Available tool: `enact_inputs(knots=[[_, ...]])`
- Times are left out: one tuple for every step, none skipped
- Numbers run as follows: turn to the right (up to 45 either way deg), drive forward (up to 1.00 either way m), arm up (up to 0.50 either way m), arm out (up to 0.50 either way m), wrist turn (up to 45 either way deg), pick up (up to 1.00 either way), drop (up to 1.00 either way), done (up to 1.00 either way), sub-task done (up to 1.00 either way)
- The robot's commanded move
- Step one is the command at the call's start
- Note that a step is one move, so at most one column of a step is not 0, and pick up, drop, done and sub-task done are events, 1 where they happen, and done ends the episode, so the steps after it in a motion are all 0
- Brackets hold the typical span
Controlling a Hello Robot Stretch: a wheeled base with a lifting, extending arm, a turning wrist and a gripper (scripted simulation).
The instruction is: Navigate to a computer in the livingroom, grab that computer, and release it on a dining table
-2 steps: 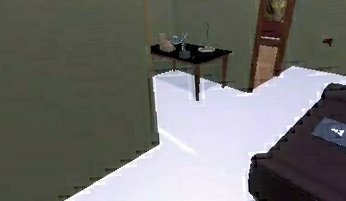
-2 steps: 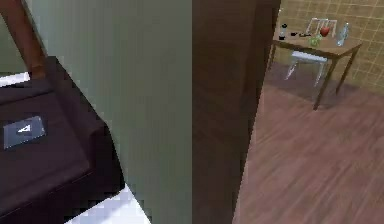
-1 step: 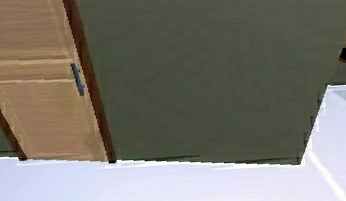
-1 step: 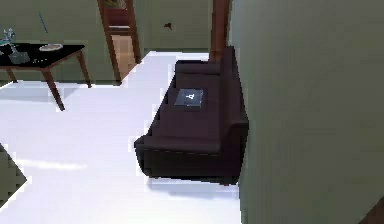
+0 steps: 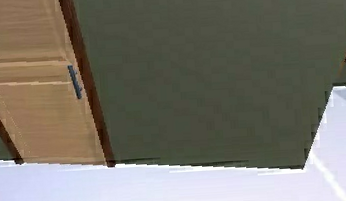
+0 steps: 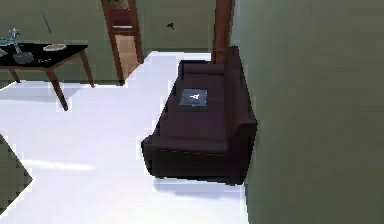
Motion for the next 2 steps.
enact_inputs(knots=[[36.0, 0.00, 0.00, 0.00, 0.0, 0.00, 0.00, 0.00, 0.00], [3.0, 0.00, 0.00, 0.00, 0.0, 0.00, 0.00, 0.00, 0.00]])
